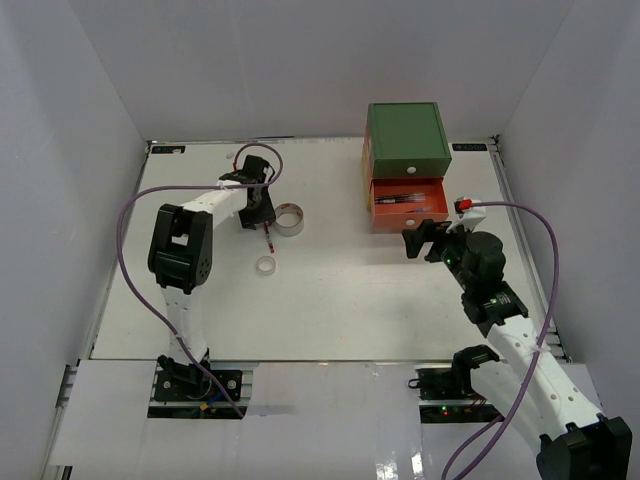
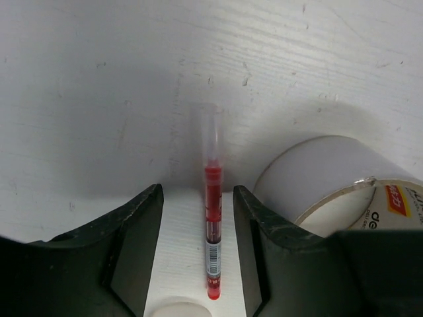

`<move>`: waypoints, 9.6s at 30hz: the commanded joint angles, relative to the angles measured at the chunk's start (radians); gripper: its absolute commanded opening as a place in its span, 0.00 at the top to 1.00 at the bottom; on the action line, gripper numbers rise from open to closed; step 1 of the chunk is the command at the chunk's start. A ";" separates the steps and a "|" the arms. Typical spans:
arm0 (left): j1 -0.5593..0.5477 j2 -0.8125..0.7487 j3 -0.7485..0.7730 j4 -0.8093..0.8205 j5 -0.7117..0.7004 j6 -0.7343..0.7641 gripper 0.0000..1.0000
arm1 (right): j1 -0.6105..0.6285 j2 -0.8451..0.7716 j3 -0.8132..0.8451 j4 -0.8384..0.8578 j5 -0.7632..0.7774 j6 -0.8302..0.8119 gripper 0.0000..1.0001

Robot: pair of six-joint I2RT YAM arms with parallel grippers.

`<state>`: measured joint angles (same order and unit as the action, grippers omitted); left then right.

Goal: Sort the stationery into containers
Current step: Pick up the pen from the center of the board, then place the pen in the drawer, then close the drawer in the storage box, then open the drawer in the storage box.

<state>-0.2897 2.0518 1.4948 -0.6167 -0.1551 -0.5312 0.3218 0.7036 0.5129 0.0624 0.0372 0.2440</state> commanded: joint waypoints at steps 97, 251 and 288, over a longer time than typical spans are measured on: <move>-0.132 -0.877 -0.468 0.509 0.065 0.197 0.02 | 0.119 0.525 0.371 0.077 0.161 0.455 0.91; -0.132 -0.880 -0.556 0.528 -0.015 0.272 0.02 | -0.055 0.469 0.066 0.435 0.009 0.073 0.05; -0.132 -0.851 -0.558 0.528 -0.018 0.286 0.02 | -0.236 1.039 0.082 1.001 -0.234 0.598 0.01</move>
<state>-0.4229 1.2030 0.9409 -0.0975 -0.1730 -0.2562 0.0971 1.7073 0.5499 0.9264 -0.1799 0.8024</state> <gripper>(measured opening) 0.979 0.990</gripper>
